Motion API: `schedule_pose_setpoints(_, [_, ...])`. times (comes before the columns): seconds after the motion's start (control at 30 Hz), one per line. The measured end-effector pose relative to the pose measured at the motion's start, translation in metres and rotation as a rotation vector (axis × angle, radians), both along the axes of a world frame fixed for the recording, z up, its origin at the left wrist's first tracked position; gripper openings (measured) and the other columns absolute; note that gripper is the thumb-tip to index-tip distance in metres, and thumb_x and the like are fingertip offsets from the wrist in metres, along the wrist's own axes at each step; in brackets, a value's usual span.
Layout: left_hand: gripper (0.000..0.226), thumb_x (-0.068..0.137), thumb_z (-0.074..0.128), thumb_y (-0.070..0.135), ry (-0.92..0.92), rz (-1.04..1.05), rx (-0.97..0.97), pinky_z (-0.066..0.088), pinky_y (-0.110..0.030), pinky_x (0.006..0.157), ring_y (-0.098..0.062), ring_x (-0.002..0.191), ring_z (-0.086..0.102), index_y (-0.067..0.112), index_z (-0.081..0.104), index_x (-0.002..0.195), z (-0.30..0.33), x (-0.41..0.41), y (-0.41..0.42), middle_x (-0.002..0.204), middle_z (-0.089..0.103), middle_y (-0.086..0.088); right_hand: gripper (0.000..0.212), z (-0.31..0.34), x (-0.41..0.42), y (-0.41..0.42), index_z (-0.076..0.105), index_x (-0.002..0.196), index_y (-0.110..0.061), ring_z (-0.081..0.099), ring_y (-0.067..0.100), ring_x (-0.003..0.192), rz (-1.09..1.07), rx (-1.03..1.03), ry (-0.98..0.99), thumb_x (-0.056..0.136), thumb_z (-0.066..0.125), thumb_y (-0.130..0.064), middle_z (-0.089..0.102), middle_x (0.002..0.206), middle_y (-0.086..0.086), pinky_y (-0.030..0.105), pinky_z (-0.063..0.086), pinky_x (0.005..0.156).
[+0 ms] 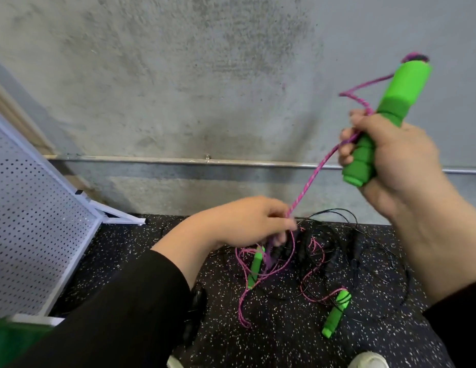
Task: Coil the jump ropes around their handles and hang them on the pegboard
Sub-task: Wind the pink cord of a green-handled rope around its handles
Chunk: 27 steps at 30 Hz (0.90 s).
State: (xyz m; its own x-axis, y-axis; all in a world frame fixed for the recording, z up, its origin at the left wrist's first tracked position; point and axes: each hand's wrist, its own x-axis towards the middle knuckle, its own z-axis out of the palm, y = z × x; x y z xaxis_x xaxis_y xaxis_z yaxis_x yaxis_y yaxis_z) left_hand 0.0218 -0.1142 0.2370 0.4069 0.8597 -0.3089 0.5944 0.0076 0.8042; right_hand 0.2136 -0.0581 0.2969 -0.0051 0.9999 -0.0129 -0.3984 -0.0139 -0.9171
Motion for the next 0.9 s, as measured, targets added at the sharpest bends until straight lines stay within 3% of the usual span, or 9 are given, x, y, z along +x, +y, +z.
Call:
schedule_pose_setpoints(0.07, [0.02, 0.106, 0.051, 0.017, 0.034, 0.154, 0.096, 0.053, -0.023, 0.067, -0.014, 0.072, 0.068, 0.012, 0.066, 0.093, -0.001, -0.001, 0.003, 0.082, 0.073, -0.008, 0.004, 0.0, 0.01, 0.004, 0.056, 0.099, -0.015, 0.062, 0.015, 0.055, -0.033, -0.017, -0.036, 0.098, 0.059, -0.011, 0.072, 0.089, 0.011, 0.021, 0.044, 0.047])
schedule_pose_setpoints(0.2, [0.026, 0.108, 0.044, 0.011, -0.611, 0.641, 0.206, 0.058, -0.029, 0.06, -0.022, 0.066, 0.066, 0.004, 0.064, 0.092, 0.01, 0.005, 0.013, 0.073, 0.061, -0.009, 0.006, -0.02, -0.003, -0.012, 0.062, 0.1, -0.014, 0.07, 0.019, 0.062, 0.186, -0.154, -0.319, 0.095, 0.065, -0.013, 0.072, 0.115, 0.02, 0.022, 0.046, 0.046])
schedule_pose_setpoints(0.27, [0.026, 0.107, 0.045, 0.01, -0.748, 0.713, 0.277, 0.057, -0.027, 0.057, -0.021, 0.064, 0.065, 0.005, 0.065, 0.091, 0.014, 0.007, 0.016, 0.072, 0.058, -0.008, 0.015, -0.031, -0.019, -0.025, 0.065, 0.107, -0.01, 0.068, 0.02, 0.063, 0.385, -0.165, -0.399, 0.092, 0.067, -0.01, 0.074, 0.111, 0.017, 0.022, 0.047, 0.045])
schedule_pose_setpoints(0.43, [0.028, 0.106, 0.052, 0.026, -0.672, 0.78, 0.378, 0.052, -0.028, 0.052, -0.021, 0.07, 0.063, 0.013, 0.072, 0.092, 0.015, 0.007, 0.02, 0.08, 0.063, -0.011, 0.011, -0.038, -0.037, -0.029, 0.063, 0.096, -0.011, 0.059, 0.018, 0.056, 0.361, 0.008, -0.529, 0.092, 0.063, -0.001, 0.072, 0.076, 0.012, 0.026, 0.047, 0.049])
schedule_pose_setpoints(0.53, [0.029, 0.106, 0.051, 0.029, -0.56, 0.594, 0.187, 0.045, -0.028, 0.056, -0.019, 0.073, 0.059, 0.011, 0.074, 0.102, 0.007, 0.003, 0.019, 0.097, 0.073, -0.005, 0.012, -0.029, -0.035, -0.019, 0.061, 0.095, -0.01, 0.055, 0.015, 0.05, 0.192, 0.006, -0.345, 0.093, 0.06, 0.002, 0.067, 0.066, 0.006, 0.024, 0.046, 0.046])
schedule_pose_setpoints(0.67, [0.018, 0.1, 0.06, 0.027, -0.03, 0.072, -0.019, 0.045, -0.028, 0.062, -0.015, 0.067, 0.059, 0.017, 0.071, 0.109, -0.01, 0.005, 0.005, 0.103, 0.077, -0.001, 0.009, -0.014, -0.024, -0.008, 0.059, 0.096, -0.009, 0.053, 0.015, 0.051, 0.083, -0.014, -0.033, 0.097, 0.055, 0.0, 0.064, 0.066, 0.006, 0.023, 0.044, 0.047])
schedule_pose_setpoints(0.77, [0.02, 0.105, 0.05, 0.021, 0.192, 0.087, 0.06, 0.049, -0.028, 0.062, -0.015, 0.061, 0.06, 0.017, 0.067, 0.095, -0.014, 0.009, 0.006, 0.088, 0.076, -0.002, 0.007, -0.008, -0.011, -0.001, 0.058, 0.098, -0.01, 0.058, 0.017, 0.058, 0.015, 0.009, 0.072, 0.099, 0.055, -0.003, 0.07, 0.076, 0.009, 0.023, 0.045, 0.05])
schedule_pose_setpoints(0.83, [0.027, 0.108, 0.043, 0.019, -0.031, 0.363, 0.162, 0.045, -0.026, 0.051, -0.015, 0.051, 0.056, 0.019, 0.06, 0.086, -0.008, 0.011, 0.01, 0.07, 0.068, 0.0, 0.005, -0.009, -0.006, 0.0, 0.058, 0.103, -0.011, 0.064, 0.019, 0.062, 0.028, -0.021, 0.016, 0.099, 0.058, -0.008, 0.075, 0.095, 0.015, 0.023, 0.047, 0.051])
schedule_pose_setpoints(0.9, [0.029, 0.11, 0.038, 0.018, -0.46, 0.6, 0.202, 0.04, -0.026, 0.046, -0.016, 0.046, 0.049, 0.015, 0.059, 0.089, -0.001, 0.011, 0.015, 0.062, 0.059, 0.001, 0.01, -0.017, -0.009, -0.005, 0.06, 0.107, -0.01, 0.067, 0.019, 0.061, 0.117, -0.088, -0.16, 0.097, 0.063, -0.011, 0.074, 0.106, 0.017, 0.023, 0.047, 0.05])
